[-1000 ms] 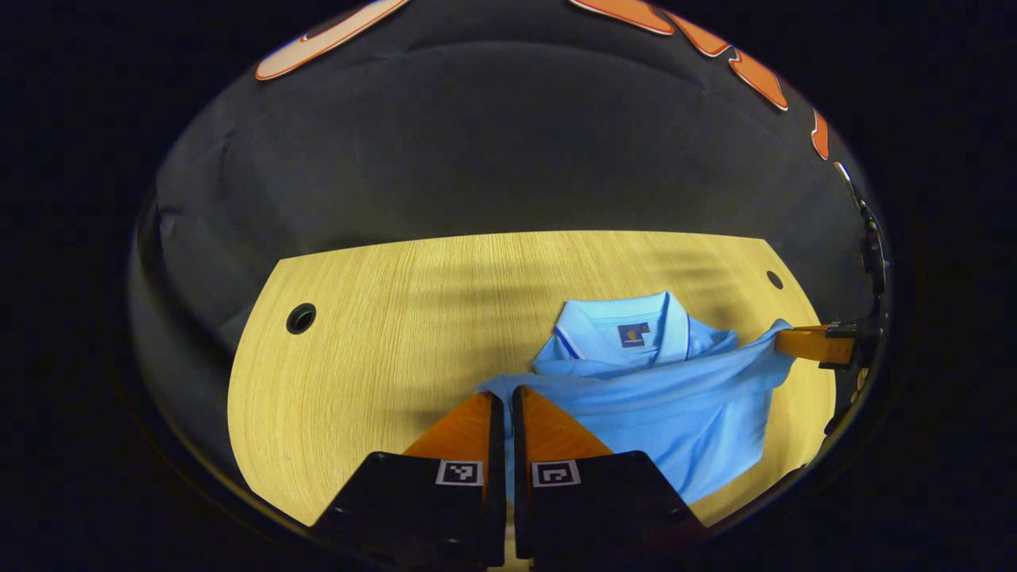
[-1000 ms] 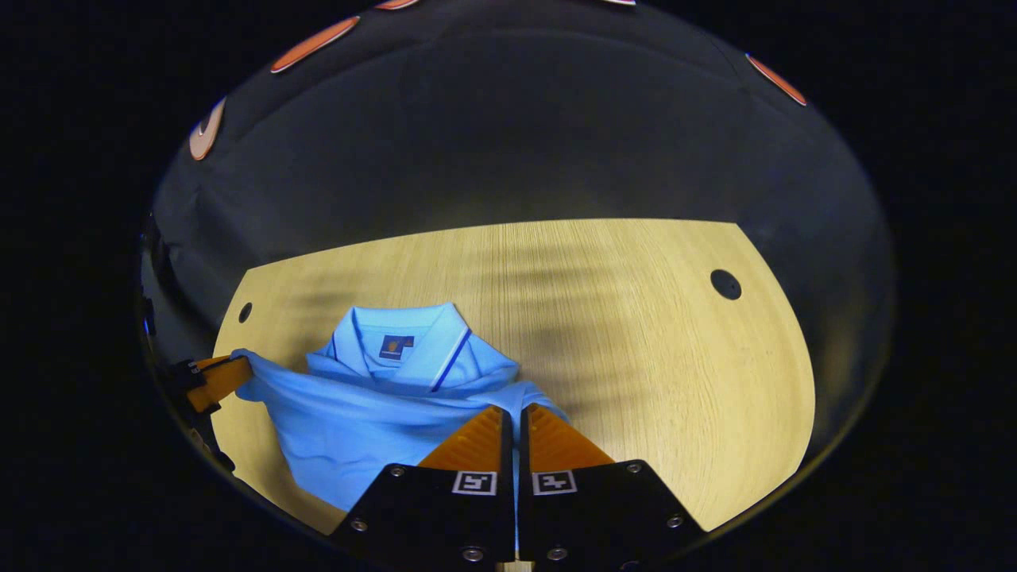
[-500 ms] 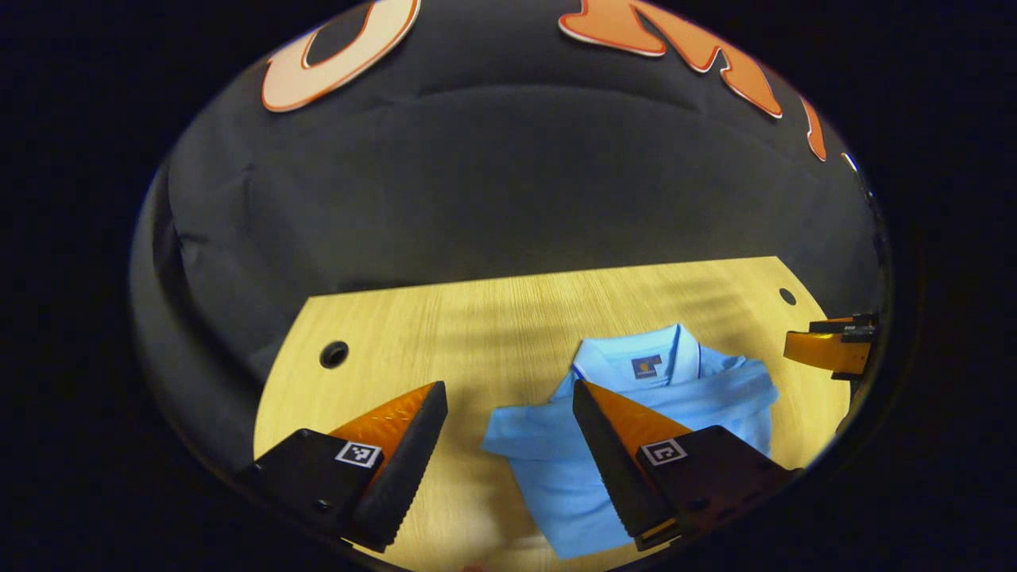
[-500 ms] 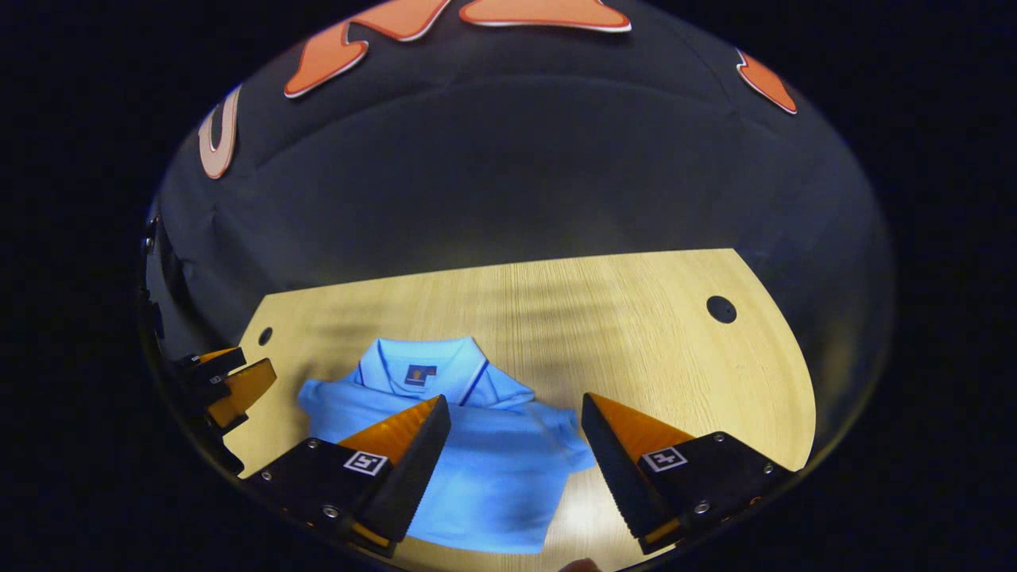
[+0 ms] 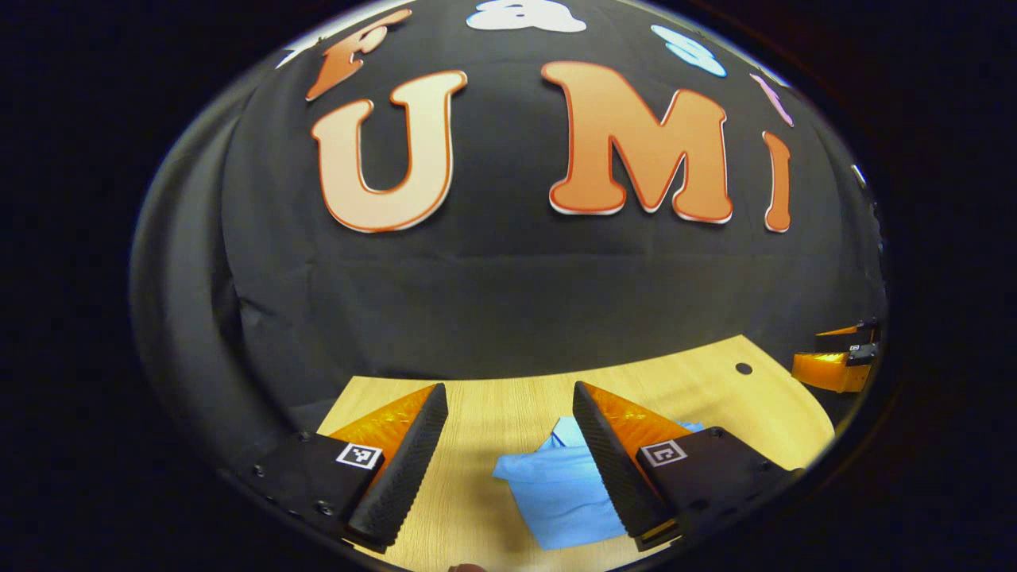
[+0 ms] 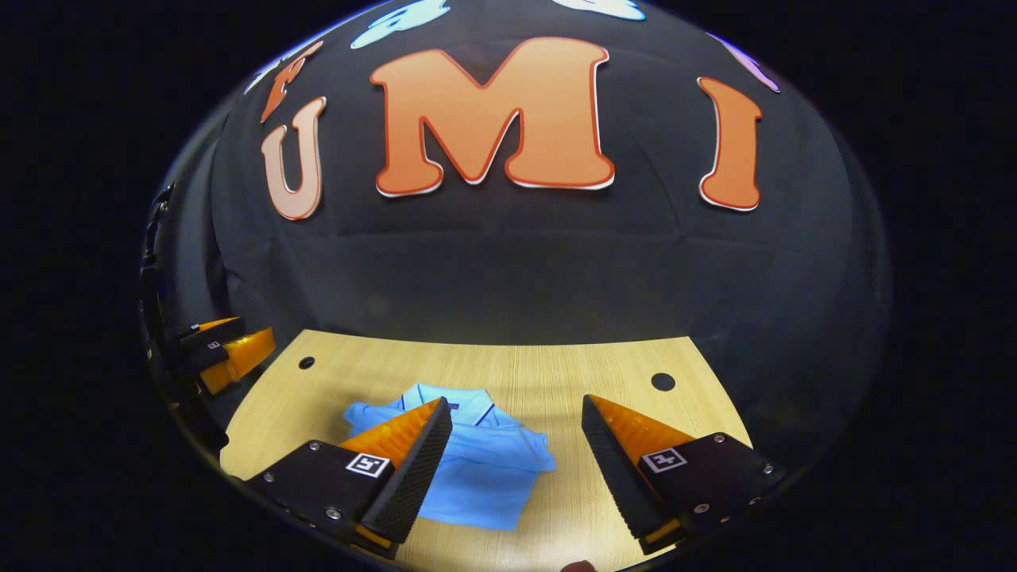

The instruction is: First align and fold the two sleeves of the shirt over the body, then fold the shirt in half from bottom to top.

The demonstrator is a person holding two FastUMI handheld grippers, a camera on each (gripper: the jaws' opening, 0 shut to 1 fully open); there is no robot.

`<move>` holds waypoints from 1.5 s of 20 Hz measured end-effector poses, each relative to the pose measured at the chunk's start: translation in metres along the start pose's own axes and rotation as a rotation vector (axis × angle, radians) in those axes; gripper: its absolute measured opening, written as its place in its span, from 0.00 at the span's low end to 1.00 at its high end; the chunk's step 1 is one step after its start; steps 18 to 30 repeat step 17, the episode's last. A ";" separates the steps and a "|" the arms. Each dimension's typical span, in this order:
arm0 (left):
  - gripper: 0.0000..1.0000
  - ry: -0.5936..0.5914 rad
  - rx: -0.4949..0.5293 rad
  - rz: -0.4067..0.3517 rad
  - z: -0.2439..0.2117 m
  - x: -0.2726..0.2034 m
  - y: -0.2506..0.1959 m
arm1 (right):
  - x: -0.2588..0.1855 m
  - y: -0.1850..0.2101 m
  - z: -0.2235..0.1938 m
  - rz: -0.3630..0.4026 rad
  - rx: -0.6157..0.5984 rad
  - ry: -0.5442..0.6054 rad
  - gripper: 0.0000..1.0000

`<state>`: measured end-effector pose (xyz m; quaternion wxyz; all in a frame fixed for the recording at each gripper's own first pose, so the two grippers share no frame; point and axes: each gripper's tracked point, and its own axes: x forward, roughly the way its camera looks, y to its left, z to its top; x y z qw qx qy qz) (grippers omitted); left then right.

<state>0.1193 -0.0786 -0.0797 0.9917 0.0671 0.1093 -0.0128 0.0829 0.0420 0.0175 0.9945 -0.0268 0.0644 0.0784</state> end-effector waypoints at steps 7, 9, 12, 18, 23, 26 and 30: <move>1.00 -0.123 -0.038 0.091 0.018 -0.088 0.008 | -0.046 0.000 0.017 0.043 0.005 -0.104 0.99; 1.00 -0.117 -0.066 0.111 0.011 -0.098 0.018 | -0.053 0.001 0.013 0.041 0.003 -0.102 0.99; 1.00 -0.135 -0.069 0.150 0.012 -0.112 0.039 | -0.065 0.005 0.010 0.033 -0.004 -0.106 0.99; 1.00 -0.151 -0.056 0.138 0.021 -0.120 0.054 | -0.078 0.013 0.010 -0.005 0.035 -0.115 0.99; 1.00 -0.151 -0.056 0.138 0.021 -0.120 0.054 | -0.078 0.013 0.010 -0.005 0.035 -0.115 0.99; 1.00 -0.151 -0.056 0.138 0.021 -0.120 0.054 | -0.078 0.013 0.010 -0.005 0.035 -0.115 0.99; 1.00 -0.151 -0.056 0.138 0.021 -0.120 0.054 | -0.078 0.013 0.010 -0.005 0.035 -0.115 0.99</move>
